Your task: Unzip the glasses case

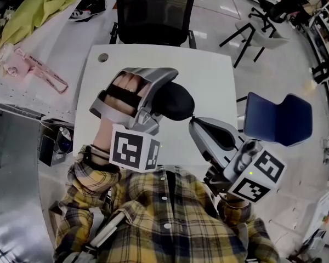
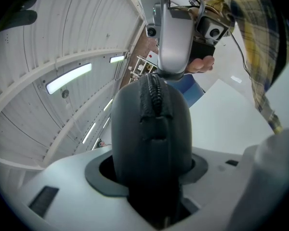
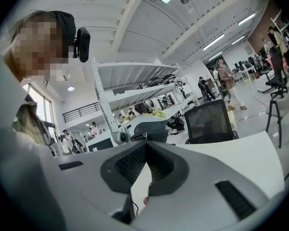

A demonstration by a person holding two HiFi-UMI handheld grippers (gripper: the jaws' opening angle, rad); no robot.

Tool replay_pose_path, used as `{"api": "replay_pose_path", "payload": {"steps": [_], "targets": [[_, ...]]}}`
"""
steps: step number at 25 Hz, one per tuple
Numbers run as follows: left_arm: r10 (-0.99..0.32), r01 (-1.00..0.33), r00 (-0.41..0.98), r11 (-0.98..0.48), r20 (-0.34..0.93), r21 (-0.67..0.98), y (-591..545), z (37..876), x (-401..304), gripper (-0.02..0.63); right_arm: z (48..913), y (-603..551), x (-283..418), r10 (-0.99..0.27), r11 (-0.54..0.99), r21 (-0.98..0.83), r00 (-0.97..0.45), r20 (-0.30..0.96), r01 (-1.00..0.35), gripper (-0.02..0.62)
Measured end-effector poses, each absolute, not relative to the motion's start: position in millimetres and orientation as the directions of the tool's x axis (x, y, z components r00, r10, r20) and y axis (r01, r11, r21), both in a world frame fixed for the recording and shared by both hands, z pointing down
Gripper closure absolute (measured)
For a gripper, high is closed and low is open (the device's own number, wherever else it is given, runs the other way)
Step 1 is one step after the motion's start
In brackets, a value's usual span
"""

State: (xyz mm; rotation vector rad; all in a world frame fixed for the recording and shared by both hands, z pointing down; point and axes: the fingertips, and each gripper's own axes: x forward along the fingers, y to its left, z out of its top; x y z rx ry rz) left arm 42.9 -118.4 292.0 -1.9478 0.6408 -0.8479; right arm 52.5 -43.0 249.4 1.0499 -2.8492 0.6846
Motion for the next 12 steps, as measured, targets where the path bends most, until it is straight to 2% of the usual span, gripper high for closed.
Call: {"api": "replay_pose_path", "payload": {"steps": [12], "targets": [[-0.603,-0.094,0.728,-0.559,0.326,-0.824,-96.5,296.0,56.7,0.357,251.0,-35.0,67.7,-0.605,0.673,-0.396,-0.773,0.191,-0.625,0.597]]}}
